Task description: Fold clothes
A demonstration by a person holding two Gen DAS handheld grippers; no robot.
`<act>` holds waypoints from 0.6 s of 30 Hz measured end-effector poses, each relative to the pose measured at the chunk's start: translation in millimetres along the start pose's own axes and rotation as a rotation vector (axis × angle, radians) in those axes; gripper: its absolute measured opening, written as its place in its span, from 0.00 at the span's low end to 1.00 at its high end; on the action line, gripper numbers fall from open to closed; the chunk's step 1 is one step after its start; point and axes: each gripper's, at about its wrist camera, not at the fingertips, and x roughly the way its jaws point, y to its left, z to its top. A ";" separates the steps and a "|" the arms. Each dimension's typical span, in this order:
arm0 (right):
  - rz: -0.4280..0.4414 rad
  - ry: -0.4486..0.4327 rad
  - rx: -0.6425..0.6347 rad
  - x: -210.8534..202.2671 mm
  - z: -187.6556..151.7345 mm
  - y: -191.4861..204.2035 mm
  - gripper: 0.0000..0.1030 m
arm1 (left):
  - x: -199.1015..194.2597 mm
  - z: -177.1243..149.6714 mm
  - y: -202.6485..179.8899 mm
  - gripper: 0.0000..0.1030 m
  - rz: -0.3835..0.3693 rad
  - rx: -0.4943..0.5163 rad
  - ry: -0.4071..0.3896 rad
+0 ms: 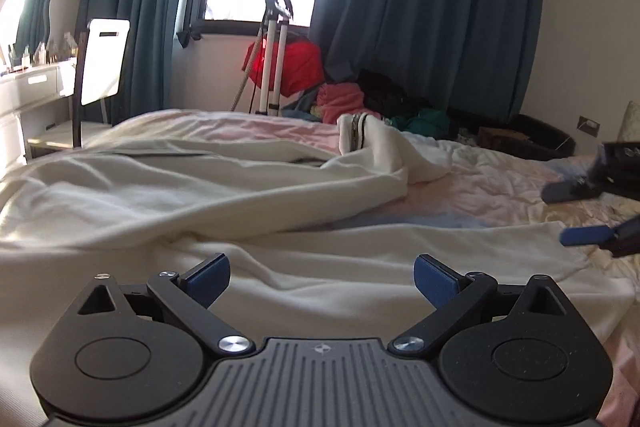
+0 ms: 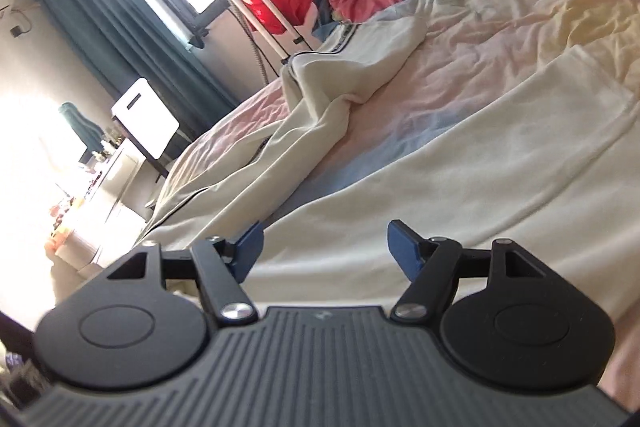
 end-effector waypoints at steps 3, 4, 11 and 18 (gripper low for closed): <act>0.071 -0.013 0.133 65.4 38.1 -25.4 0.70 | 16.4 -7.9 7.3 0.97 -0.018 -0.028 0.023; 0.080 -0.032 0.173 89.0 51.3 -34.7 0.70 | 21.8 -10.5 9.7 0.97 -0.024 -0.037 0.030; 0.008 -0.186 0.243 208.3 114.6 -70.6 0.70 | 60.1 -29.0 26.8 0.99 -0.065 -0.101 0.083; -0.069 -0.319 0.251 259.1 157.1 -91.1 0.56 | 91.8 -44.0 40.5 1.00 -0.102 -0.152 0.126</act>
